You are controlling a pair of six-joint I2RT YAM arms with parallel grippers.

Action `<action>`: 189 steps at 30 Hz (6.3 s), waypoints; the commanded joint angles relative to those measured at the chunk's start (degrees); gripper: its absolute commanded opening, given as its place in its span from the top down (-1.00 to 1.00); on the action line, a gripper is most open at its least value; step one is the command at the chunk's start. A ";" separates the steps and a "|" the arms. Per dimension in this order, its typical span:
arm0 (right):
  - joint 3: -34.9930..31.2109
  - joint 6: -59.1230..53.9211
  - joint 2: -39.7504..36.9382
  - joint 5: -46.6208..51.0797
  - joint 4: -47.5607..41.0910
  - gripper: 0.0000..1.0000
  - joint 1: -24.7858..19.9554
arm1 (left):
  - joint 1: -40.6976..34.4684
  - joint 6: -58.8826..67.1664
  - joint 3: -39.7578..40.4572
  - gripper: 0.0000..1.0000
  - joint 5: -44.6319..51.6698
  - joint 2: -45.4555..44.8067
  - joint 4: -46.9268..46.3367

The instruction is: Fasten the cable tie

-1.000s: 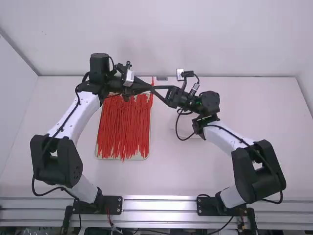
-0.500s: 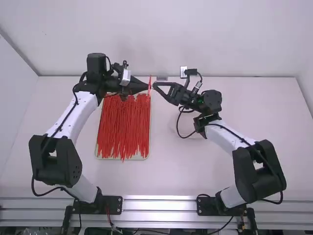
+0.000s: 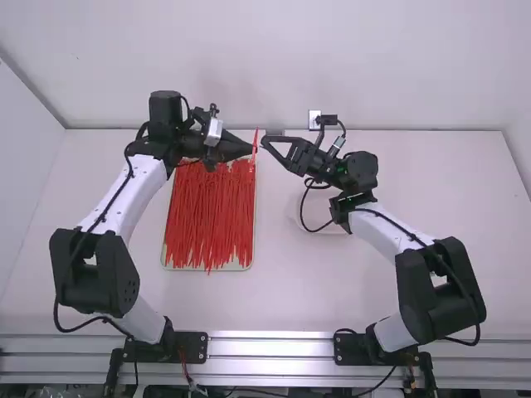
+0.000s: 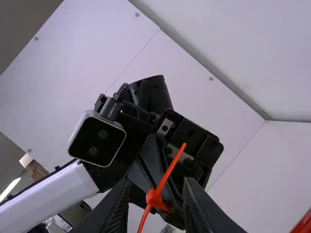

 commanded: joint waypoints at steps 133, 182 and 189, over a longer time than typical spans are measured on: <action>2.56 2.05 0.39 -14.10 4.94 -0.14 -5.60 | 7.89 37.33 -0.42 0.97 1.68 -0.48 -44.24; 2.58 -4.83 0.39 -11.43 -5.60 0.38 1.95 | -1.42 25.42 5.42 0.97 -4.57 -0.61 -33.90; 2.56 -4.76 0.39 -11.82 -5.62 0.46 0.24 | -1.01 25.83 5.40 0.97 -4.59 -0.61 -34.58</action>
